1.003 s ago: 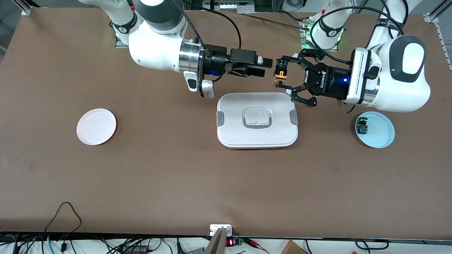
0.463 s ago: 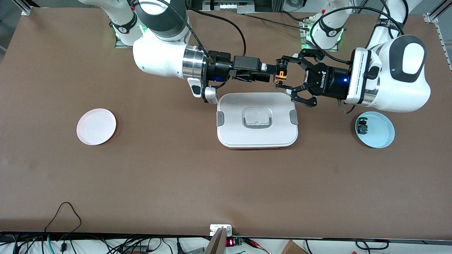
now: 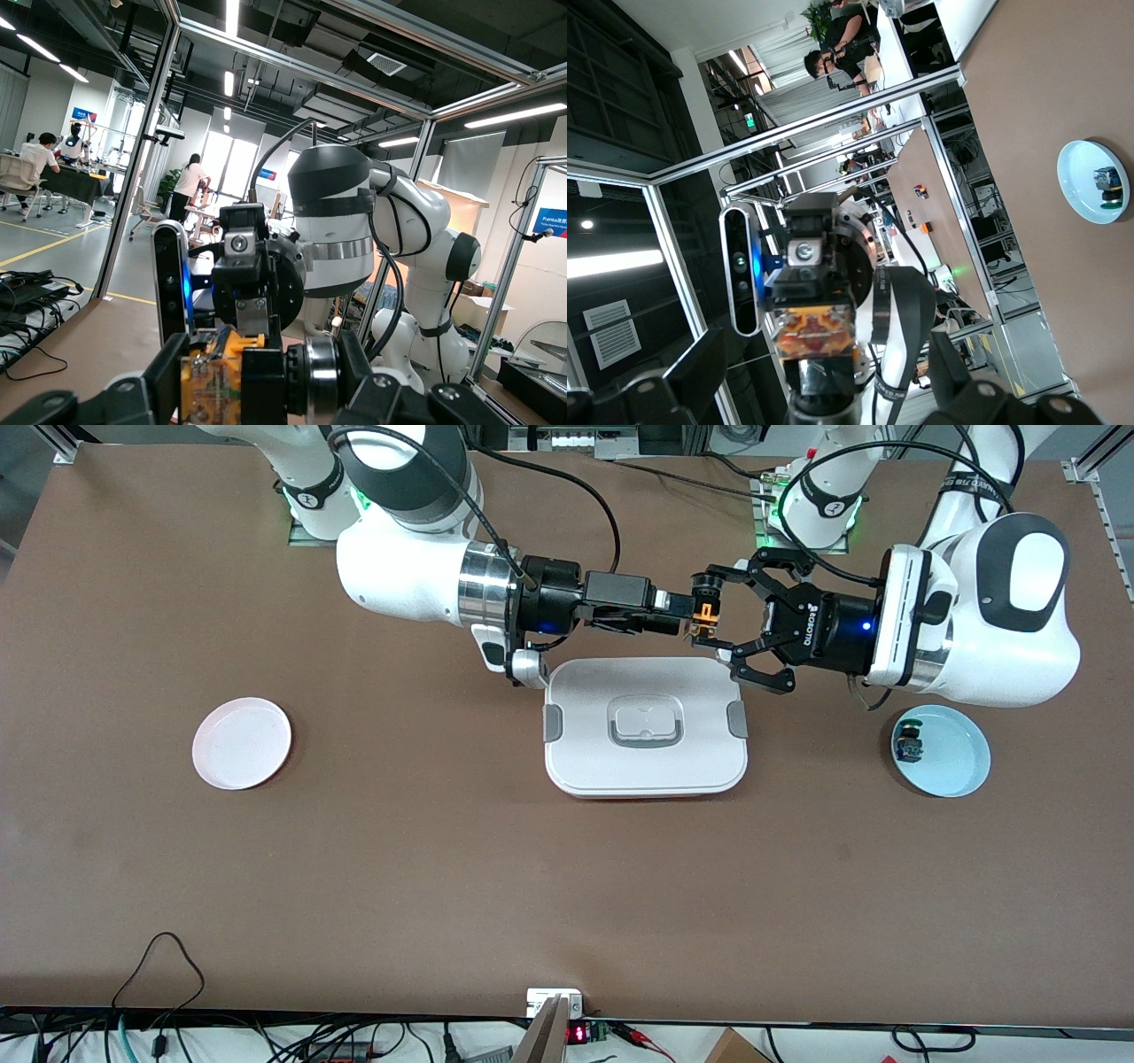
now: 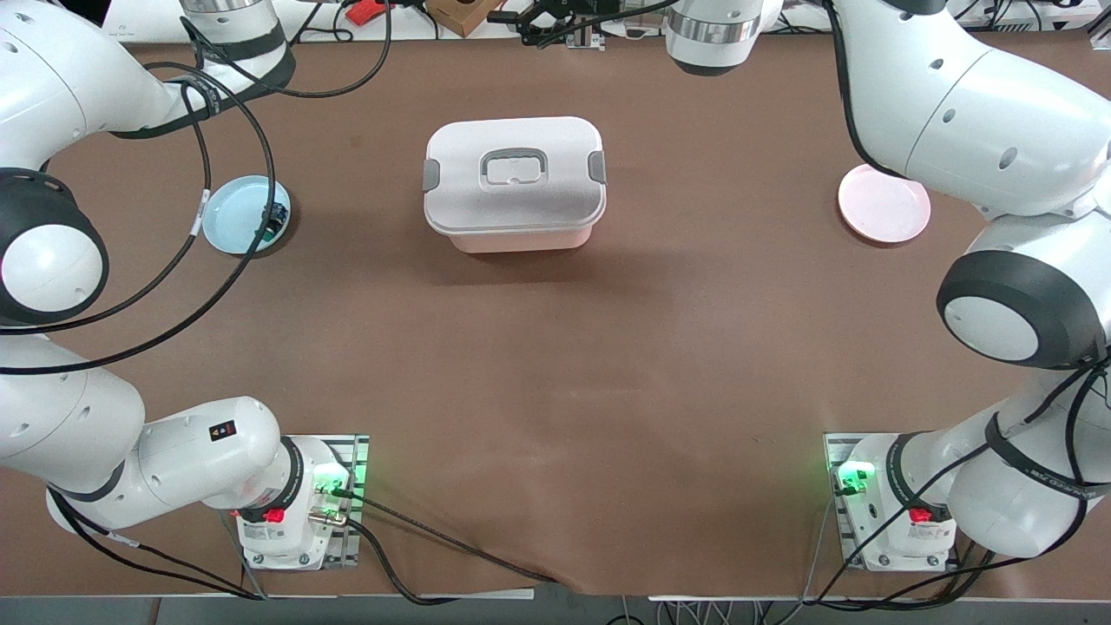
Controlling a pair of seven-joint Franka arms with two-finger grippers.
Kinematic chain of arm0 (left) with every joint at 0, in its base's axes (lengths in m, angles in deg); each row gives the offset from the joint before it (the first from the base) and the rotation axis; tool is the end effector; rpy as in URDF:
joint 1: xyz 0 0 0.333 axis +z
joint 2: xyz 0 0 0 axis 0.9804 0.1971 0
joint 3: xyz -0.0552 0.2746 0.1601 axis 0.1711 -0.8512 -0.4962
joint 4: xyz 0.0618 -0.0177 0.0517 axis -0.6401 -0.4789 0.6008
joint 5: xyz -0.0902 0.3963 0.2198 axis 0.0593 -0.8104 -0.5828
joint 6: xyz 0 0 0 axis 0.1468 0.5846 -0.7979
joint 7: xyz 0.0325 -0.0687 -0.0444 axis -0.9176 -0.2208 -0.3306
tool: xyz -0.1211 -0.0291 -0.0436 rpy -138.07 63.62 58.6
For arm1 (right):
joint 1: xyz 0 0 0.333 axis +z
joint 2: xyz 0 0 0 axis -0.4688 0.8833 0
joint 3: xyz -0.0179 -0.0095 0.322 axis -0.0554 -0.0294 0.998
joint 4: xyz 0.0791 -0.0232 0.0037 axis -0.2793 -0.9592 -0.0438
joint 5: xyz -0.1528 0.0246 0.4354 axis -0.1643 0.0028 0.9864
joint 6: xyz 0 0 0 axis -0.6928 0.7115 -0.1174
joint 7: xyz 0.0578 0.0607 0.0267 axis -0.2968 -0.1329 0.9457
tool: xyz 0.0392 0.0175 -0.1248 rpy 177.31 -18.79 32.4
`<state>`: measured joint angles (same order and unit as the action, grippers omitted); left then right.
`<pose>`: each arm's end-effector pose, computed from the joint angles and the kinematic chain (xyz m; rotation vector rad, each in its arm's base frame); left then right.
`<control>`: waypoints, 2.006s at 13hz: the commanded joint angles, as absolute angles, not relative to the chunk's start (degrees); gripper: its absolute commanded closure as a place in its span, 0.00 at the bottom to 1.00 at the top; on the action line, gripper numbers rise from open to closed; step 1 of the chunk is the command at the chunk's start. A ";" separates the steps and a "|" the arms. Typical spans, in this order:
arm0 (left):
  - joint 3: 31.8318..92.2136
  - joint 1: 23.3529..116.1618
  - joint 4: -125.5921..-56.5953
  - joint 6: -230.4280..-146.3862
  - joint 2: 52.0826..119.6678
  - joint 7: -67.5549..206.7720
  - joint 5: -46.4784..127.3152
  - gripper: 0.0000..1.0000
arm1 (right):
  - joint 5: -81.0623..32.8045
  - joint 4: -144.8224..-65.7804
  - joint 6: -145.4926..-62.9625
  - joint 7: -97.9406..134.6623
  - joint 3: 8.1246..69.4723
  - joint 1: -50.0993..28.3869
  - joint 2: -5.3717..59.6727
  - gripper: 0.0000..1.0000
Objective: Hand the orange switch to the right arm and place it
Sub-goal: 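Close the right gripper on the switch beside the left gripper, then open the left gripper and withdraw it while the right gripper pulls away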
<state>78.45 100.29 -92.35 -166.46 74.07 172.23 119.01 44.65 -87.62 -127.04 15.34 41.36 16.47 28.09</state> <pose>0.6498 -0.2437 0.5103 1.1875 -1.0363 0.9050 0.5957 0.5666 0.5135 -1.5665 0.3799 0.1449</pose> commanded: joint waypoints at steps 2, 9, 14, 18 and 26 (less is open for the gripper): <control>79.03 101.22 -93.25 -165.90 72.73 173.71 120.81 1.00 | 45.99 -83.36 -130.02 14.74 41.08 18.54 30.76 0.00; 79.03 101.31 -93.25 -165.81 72.73 173.71 120.81 1.00 | 45.90 -83.36 -130.20 15.69 41.08 18.63 30.76 0.32; 79.03 101.31 -93.25 -165.81 72.73 173.71 120.81 1.00 | 46.34 -83.36 -130.20 15.70 40.91 18.10 30.76 0.78; 79.03 101.31 -93.25 -165.73 72.73 173.53 120.81 0.64 | 46.25 -83.27 -130.20 15.88 40.82 18.19 30.76 0.83; 78.59 110.95 -92.72 -160.64 73.87 176.24 114.15 0.00 | 46.16 -84.41 -128.97 21.50 40.64 17.40 29.53 0.95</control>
<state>78.15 106.45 -92.43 -163.23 74.06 173.30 117.04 45.18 -84.71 -129.51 20.09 40.95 18.00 30.17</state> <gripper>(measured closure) 0.000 0.573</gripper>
